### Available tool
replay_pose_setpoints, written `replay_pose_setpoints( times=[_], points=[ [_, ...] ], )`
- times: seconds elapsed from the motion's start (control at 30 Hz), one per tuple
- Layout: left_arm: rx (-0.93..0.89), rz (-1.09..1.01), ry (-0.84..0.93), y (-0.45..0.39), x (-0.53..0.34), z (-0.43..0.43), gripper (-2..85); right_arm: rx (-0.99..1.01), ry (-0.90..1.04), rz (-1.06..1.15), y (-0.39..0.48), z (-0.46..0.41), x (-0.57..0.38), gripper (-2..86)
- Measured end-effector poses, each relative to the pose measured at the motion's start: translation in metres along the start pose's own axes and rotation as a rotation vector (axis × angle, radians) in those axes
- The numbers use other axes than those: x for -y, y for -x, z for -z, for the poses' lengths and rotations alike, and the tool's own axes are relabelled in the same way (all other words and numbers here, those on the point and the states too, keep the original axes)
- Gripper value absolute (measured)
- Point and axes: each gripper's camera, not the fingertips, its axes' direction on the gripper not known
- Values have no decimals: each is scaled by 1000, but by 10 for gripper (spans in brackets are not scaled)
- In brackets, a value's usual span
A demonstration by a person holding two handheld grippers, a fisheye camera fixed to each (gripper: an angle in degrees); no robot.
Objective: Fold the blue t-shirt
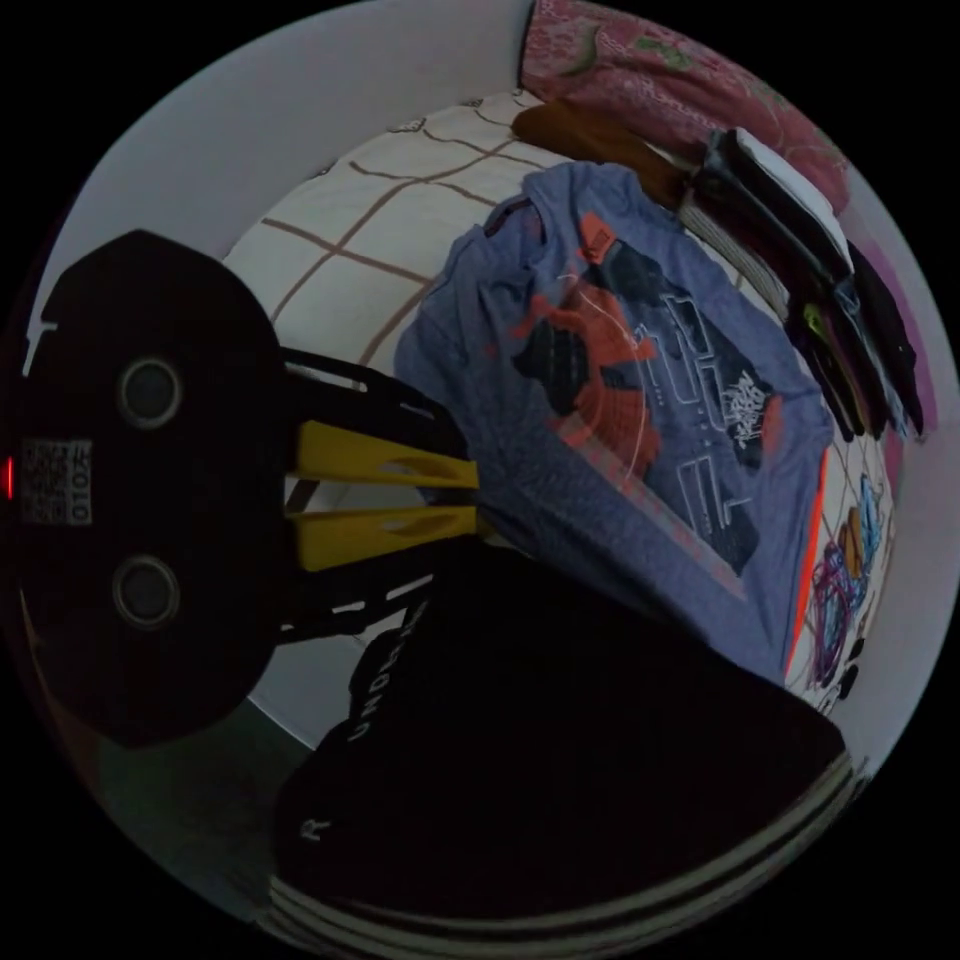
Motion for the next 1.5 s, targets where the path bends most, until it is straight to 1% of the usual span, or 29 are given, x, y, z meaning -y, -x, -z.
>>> replay_pose_setpoints(
  times=[0.1,0.17,0.27,0.37,0.43,0.47,0.53,0.57,0.63,0.73,0.87,0.93,1.0,1.07,1.13,1.17,1.23,1.27,1.37,1.43,1.5],
  points=[
    [-30,42,60,18,-1,-24,32,-66,77,11,12,-18,14,35],
    [-45,79,57,27,-8,-35,41,-84,102,41,21,-24,22,37],
    [-97,175,26,44,-31,-48,57,-118,78,93,36,-22,30,52],
    [-130,313,-1,69,-59,-58,72,-139,60,108,45,-16,40,67],
    [-132,468,-38,99,-82,-65,82,-128,54,128,53,-10,50,67],
    [-124,512,-52,109,-88,-66,84,-131,30,148,62,-5,58,66],
    [-109,689,-122,148,-110,-74,94,-151,-13,184,78,2,72,66],
    [-117,727,-142,158,-115,-77,96,-153,-37,211,89,5,82,66],
    [-168,859,-233,197,-131,-89,101,-141,-69,253,107,9,99,66],
    [-186,962,-283,238,-145,-105,100,-138,-125,331,137,15,124,65],
    [-194,1001,-266,275,-152,-125,88,-122,-183,407,170,23,151,62],
    [-261,980,-231,294,-149,-142,71,-113,-194,426,180,24,159,60],
    [-283,970,-175,304,-147,-154,50,-109,-184,437,188,21,169,56],
    [-249,995,-175,312,-151,-155,23,-103,-174,438,192,19,175,54],
    [-329,1032,-209,327,-163,-154,9,-99,-162,440,196,17,182,51],
    [-340,1047,-234,330,-168,-151,7,-98,-157,440,198,16,186,51],
    [-361,1158,-306,344,-196,-137,1,-98,-153,438,201,16,192,51],
    [-373,1188,-309,347,-203,-136,1,-98,-156,436,202,15,196,51],
    [-413,1305,-275,360,-233,-146,-1,-82,-146,434,207,12,210,54],
    [-482,1389,-267,369,-245,-161,-2,-77,-129,441,211,8,220,56],
    [-472,1435,-260,376,-248,-166,-1,-88,-111,477,221,6,234,56]
  ],
)
